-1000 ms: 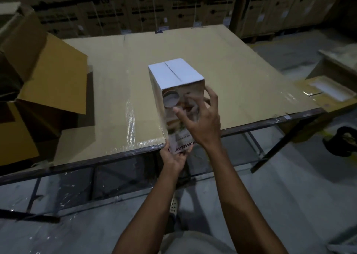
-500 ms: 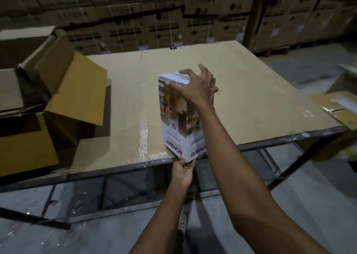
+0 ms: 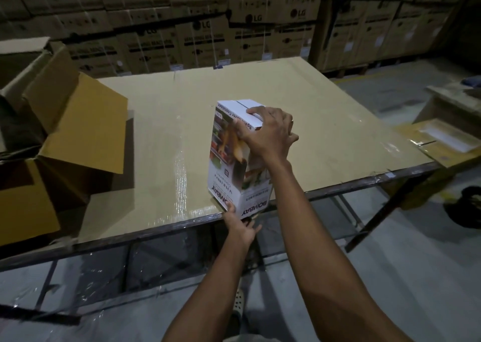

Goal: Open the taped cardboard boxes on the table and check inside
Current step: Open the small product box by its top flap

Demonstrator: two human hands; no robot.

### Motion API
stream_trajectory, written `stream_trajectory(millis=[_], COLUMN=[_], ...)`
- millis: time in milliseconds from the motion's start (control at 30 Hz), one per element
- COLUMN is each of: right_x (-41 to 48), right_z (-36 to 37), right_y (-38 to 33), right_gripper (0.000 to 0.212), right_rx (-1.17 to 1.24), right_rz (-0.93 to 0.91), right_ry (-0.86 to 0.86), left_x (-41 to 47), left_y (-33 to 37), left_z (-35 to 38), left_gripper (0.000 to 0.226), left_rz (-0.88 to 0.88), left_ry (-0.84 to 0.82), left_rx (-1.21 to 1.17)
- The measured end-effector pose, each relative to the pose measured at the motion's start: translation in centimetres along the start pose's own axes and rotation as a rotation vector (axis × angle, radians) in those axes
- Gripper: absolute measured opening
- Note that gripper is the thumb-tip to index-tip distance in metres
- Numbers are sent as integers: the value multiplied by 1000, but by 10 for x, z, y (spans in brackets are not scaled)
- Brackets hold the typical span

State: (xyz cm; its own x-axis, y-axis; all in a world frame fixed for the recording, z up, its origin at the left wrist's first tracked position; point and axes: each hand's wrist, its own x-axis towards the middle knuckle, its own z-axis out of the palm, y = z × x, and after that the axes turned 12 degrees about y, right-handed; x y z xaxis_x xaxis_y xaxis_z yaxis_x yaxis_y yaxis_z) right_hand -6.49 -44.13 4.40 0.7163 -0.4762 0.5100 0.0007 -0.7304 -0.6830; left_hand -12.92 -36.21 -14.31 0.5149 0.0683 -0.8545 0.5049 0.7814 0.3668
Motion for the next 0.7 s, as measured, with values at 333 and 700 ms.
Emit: stream_trajectory(millis=[333,700], right_x=[-34,-91], right_z=[-44,-6], right_y=[86,150], right_gripper=[47,46], right_rx=[516,645], right_rz=[222,810], right_ry=[197,-86], left_x=[-24,-82], left_y=[57,96], left_z=[-14,-8], left_gripper=[31,56], left_rz=[522,1409], left_ry=[81,297], left_rx=[-51,278])
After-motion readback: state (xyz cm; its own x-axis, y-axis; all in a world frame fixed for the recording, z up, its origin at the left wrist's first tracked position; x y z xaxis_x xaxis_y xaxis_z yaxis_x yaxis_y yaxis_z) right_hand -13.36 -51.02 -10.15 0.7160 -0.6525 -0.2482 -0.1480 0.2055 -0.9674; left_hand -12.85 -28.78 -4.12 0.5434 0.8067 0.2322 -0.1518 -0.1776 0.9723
